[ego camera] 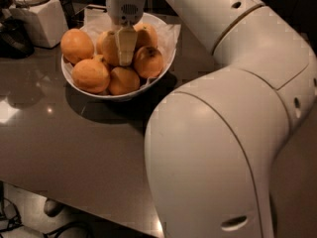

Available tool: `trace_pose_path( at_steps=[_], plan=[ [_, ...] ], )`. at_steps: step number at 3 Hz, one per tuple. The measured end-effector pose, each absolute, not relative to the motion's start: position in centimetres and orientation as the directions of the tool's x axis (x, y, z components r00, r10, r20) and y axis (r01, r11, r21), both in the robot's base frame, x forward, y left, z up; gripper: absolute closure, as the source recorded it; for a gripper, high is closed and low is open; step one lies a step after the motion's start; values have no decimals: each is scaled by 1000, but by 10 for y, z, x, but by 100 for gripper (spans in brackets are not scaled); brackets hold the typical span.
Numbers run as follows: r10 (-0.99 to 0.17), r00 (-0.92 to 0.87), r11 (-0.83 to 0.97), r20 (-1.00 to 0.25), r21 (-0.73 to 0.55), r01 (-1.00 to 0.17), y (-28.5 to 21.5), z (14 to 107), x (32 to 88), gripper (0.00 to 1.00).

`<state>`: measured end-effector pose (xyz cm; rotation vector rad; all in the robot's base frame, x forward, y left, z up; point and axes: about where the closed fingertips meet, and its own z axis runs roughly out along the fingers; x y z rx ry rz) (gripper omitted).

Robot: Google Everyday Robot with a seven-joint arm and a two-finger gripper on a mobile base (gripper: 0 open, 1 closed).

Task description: Pick orange from white bowl

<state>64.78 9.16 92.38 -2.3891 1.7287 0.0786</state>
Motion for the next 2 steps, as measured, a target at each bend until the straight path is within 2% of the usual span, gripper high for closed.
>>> trace_pose_path(
  at_steps=[2],
  plan=[
    [-939, 310, -295, -152, -113, -949, 90, 926, 647, 89]
  ],
)
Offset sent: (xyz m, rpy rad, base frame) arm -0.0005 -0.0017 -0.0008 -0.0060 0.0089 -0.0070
